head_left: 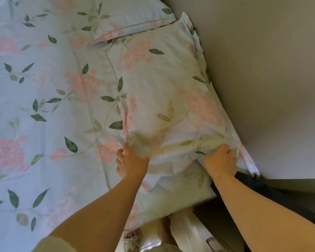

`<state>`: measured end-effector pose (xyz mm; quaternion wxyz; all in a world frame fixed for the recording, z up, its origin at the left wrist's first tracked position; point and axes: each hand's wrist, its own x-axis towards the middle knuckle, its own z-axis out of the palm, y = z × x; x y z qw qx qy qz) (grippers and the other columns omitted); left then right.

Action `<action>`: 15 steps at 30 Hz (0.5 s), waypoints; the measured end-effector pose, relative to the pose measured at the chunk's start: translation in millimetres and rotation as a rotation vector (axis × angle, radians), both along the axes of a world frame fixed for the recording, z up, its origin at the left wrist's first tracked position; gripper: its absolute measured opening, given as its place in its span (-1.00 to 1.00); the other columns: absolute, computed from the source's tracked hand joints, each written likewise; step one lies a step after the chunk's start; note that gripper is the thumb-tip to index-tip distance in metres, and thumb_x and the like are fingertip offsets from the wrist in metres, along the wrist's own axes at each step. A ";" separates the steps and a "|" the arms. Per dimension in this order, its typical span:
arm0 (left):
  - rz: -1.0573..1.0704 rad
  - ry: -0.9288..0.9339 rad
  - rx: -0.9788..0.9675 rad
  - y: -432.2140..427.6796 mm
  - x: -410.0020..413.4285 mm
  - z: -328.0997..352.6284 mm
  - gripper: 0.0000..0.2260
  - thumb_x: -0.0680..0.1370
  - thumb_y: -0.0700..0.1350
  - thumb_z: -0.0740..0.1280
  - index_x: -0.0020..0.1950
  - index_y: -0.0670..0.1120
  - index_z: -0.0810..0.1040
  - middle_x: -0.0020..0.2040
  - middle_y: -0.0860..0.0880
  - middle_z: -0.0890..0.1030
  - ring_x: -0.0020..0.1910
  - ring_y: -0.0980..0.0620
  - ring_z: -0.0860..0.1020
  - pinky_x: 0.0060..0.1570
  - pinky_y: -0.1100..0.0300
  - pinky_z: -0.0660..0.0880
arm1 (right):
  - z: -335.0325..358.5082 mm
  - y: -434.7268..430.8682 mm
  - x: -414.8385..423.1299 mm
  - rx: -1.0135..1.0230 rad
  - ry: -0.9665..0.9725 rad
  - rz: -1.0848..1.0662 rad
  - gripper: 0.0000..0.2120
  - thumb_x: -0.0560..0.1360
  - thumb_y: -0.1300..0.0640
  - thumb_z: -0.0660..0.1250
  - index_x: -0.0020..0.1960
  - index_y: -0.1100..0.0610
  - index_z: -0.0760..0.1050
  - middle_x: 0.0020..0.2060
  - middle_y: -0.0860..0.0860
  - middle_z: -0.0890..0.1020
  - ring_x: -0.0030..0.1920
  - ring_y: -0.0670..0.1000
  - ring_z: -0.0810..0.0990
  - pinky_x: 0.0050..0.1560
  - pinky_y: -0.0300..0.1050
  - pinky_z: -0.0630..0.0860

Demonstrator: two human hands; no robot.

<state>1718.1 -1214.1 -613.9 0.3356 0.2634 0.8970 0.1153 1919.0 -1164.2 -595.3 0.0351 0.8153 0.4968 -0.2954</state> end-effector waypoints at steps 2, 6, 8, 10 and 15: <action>0.189 -0.220 -0.016 -11.0 1.3 -15.6 -0.13 0.36 0.03 0.46 0.48 -0.05 -0.01 0.45 -0.17 0.17 0.38 -0.26 0.26 0.34 -0.16 0.28 | -14.2 -15.6 4.7 -0.053 -0.060 0.044 -0.45 0.53 0.03 0.24 0.41 0.22 0.15 0.37 0.25 0.25 0.31 0.27 0.30 0.29 0.14 0.33; 0.265 -0.433 0.009 -36.8 7.0 -40.7 -0.25 0.31 -0.07 0.52 0.35 -0.12 0.16 0.28 -0.19 0.42 0.21 -0.25 0.44 0.21 -0.16 0.43 | -44.0 -39.4 9.4 -0.074 -0.142 0.265 -0.61 0.52 0.14 0.23 0.33 0.11 0.27 0.30 0.20 0.31 0.30 0.24 0.31 0.28 0.11 0.34; 0.196 -0.406 -0.010 -43.9 3.4 -46.6 -0.30 0.29 -0.04 0.53 0.33 -0.12 0.29 0.20 -0.13 0.50 0.17 -0.23 0.48 0.19 -0.10 0.45 | -55.4 -41.5 14.6 0.006 -0.238 0.357 -0.56 0.52 0.17 0.24 0.37 0.08 0.24 0.28 0.18 0.34 0.29 0.24 0.34 0.25 0.10 0.34; 0.165 -0.359 0.011 -45.3 -3.8 -48.3 -0.50 0.26 -0.01 0.50 0.13 -0.12 0.49 0.03 -0.12 0.58 0.06 -0.21 0.54 0.07 -0.05 0.51 | -62.7 -39.0 20.2 0.085 -0.323 0.453 -0.58 0.51 0.18 0.25 0.36 0.10 0.29 0.25 0.19 0.40 0.25 0.24 0.39 0.22 0.12 0.35; 0.422 -0.579 0.182 -51.2 -12.9 -45.5 -0.82 0.30 -0.32 0.44 -0.18 -0.13 0.53 -0.25 -0.07 0.56 -0.23 -0.10 0.51 -0.21 0.08 0.49 | -65.2 -32.7 33.1 0.064 -0.366 0.542 -0.58 0.49 0.20 0.29 0.32 0.12 0.32 0.19 0.20 0.48 0.21 0.23 0.45 0.19 0.12 0.39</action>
